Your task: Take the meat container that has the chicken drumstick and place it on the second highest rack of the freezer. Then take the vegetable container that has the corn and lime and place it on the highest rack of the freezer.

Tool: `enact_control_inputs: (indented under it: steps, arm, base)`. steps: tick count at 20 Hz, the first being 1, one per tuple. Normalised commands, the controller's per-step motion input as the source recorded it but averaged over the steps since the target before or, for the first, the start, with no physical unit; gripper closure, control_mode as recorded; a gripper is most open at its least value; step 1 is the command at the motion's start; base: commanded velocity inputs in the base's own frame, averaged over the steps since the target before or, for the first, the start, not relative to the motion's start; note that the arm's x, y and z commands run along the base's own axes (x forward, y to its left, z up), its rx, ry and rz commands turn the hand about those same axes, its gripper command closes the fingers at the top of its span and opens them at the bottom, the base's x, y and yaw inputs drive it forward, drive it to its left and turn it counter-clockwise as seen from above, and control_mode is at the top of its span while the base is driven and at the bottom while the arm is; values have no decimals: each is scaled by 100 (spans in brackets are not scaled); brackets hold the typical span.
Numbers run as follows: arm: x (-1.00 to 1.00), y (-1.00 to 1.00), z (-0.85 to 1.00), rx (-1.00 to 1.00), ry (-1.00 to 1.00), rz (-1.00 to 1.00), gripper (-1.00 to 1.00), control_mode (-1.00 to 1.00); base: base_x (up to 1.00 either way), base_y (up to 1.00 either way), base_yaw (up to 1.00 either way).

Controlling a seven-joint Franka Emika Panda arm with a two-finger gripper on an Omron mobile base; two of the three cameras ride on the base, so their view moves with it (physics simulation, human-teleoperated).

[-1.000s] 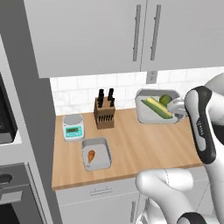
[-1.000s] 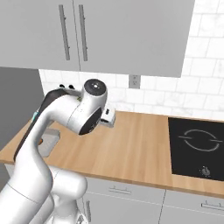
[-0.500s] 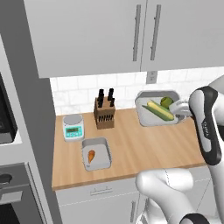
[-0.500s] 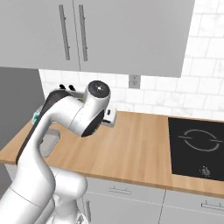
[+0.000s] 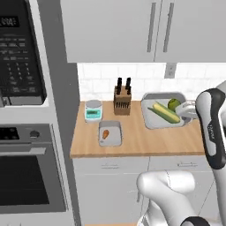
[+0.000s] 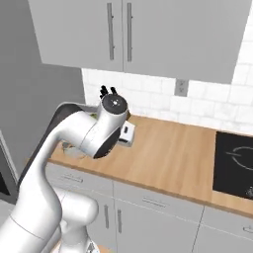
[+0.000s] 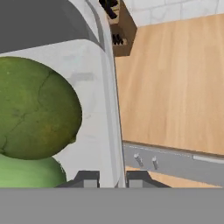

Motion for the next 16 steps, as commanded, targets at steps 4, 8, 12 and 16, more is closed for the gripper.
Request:
enact_control_inputs:
  steps: [4, 8, 12, 16]
  arm:
    - [0, 0, 0, 0, 0, 0, 100, 100]
    - [0, 0, 0, 0, 0, 0, 100, 100]
    - [0, 0, 0, 0, 0, 0, 100, 100]
    - [0, 0, 0, 0, 0, 0, 100, 100]
  base:
    - [1, 0, 100]
    - [1, 0, 100]
    - [1, 0, 100]
    - [0, 0, 100]
